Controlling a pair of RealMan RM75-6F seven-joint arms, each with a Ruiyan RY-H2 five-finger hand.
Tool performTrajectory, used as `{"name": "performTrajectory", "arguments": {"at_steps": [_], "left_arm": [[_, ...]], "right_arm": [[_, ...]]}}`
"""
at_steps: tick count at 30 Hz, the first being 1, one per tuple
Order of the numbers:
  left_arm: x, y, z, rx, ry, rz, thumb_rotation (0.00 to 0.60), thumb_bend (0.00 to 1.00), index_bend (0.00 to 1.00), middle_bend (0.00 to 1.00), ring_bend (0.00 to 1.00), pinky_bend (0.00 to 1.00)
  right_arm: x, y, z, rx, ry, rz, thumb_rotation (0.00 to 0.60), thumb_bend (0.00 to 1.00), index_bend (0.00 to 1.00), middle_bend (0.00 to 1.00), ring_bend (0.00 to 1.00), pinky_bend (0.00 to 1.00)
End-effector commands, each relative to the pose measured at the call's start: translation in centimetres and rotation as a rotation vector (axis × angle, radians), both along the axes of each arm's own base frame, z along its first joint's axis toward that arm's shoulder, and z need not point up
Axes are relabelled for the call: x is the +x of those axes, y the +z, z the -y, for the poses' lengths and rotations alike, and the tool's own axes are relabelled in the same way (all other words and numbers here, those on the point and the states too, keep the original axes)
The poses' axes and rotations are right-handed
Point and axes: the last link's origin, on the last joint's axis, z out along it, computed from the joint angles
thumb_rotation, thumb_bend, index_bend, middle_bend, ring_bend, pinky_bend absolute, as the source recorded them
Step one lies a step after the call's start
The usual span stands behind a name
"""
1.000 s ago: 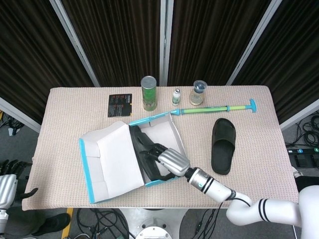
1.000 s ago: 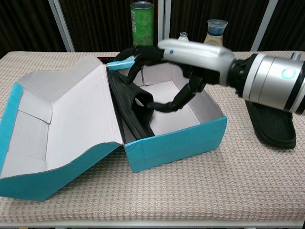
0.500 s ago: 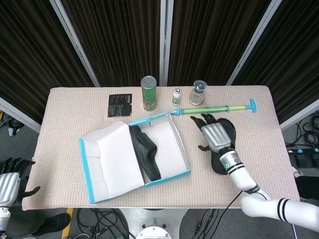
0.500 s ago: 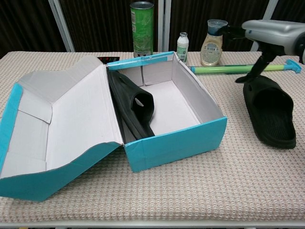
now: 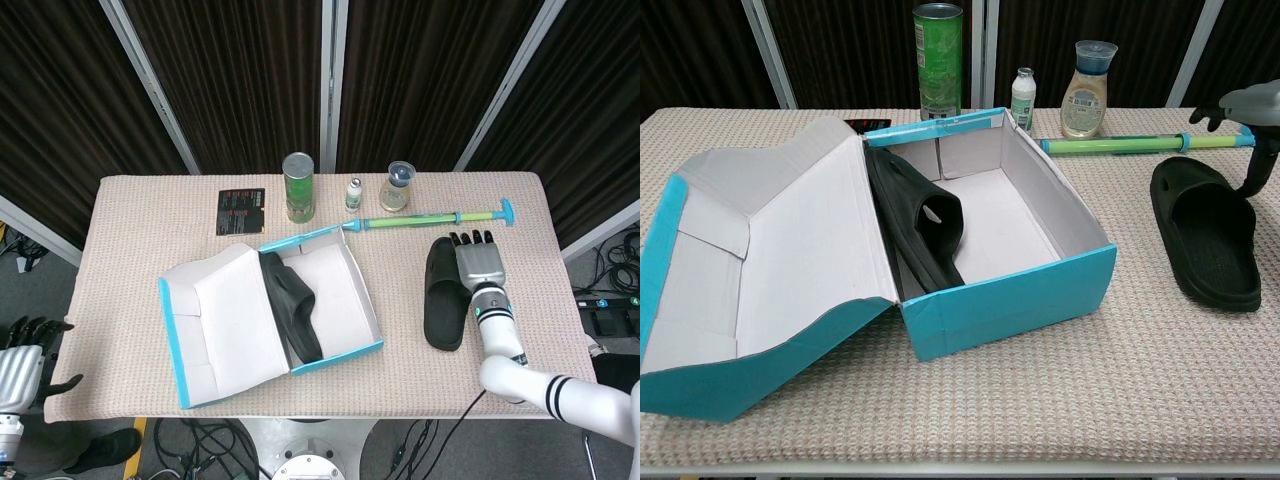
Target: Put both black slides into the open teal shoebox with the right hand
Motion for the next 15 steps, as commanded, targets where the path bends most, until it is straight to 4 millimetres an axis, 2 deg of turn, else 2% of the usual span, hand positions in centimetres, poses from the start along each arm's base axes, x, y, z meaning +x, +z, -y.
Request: {"name": "performTrajectory", "arguments": {"at_steps": [1, 7, 15], "left_arm": [[0.0, 0.0, -0.1, -0.005, 0.0, -0.001, 0.6, 0.06, 0.27, 0.21, 0.11, 0.07], [0.1, -0.1, -0.3, -0.008, -0.002, 0.0, 0.6, 0.06, 0.27, 0.21, 0.11, 0.07], [-0.3, -0.2, -0.1, -0.009, 0.017, 0.007, 0.6, 0.06, 0.27, 0.21, 0.11, 0.07]], "right_arm": [[0.8, -1.0, 0.8, 0.057, -0.013, -0.075, 0.6, 0.05, 0.03, 0.1, 0.0, 0.0], [1.9, -2.5, 1.5, 0.112, -0.013, -0.168, 0.6, 0.06, 0.05, 0.1, 0.0, 0.0], [2.2, -4.6, 1.9, 0.147, -0.021, -0.218, 0.6, 0.07, 0.07, 0.11, 0.0, 0.0]]}}
